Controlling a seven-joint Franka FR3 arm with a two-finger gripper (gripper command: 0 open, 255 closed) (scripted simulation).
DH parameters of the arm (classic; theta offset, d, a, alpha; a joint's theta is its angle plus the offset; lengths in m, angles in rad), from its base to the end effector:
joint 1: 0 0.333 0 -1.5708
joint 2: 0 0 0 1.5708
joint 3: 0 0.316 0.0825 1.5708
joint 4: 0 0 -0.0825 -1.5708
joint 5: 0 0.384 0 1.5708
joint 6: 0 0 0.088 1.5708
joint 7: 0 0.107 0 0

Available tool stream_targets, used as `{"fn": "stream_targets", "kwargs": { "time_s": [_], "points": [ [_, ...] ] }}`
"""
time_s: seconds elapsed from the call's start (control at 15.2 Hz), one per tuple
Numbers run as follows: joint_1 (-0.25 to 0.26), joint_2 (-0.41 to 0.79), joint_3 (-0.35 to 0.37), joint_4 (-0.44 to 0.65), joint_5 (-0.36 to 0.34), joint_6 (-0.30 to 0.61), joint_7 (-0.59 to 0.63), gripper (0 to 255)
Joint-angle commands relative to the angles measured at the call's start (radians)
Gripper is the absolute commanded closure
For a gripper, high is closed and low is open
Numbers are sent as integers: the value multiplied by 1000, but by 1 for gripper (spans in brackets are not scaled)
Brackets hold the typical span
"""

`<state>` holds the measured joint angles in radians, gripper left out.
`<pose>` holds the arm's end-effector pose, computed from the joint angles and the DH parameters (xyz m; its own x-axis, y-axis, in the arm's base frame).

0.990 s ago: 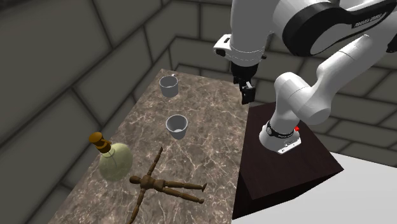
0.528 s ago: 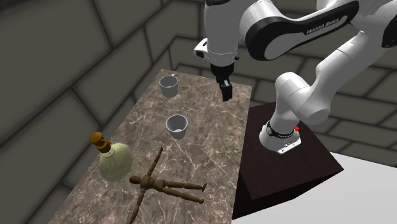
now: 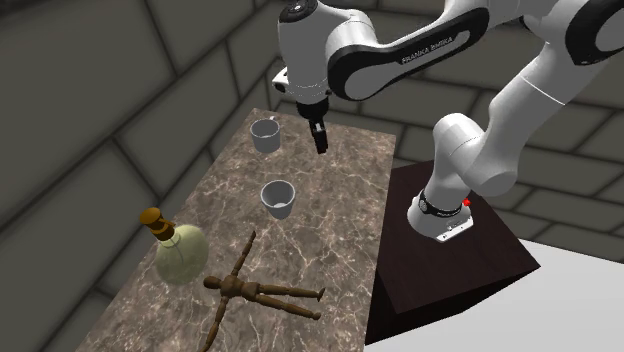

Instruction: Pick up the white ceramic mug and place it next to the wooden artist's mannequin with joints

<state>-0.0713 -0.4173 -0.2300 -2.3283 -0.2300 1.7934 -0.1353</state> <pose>0.3883 -0.1474 0.4840 0.9863 -0.0827 -0.1428 -0.0680 -0.9922 0.1050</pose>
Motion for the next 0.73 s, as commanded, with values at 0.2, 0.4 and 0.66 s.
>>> {"fn": "stream_targets", "kwargs": {
  "time_s": [0.2, 0.4, 0.66],
  "points": [
    [-18, 169, -75, 79, 7, 106, -92, 0],
    [-29, 278, -112, 144, 32, 157, -151, 0],
    [-50, 432, -151, 249, 85, 210, -237, 0]
  ]
}}
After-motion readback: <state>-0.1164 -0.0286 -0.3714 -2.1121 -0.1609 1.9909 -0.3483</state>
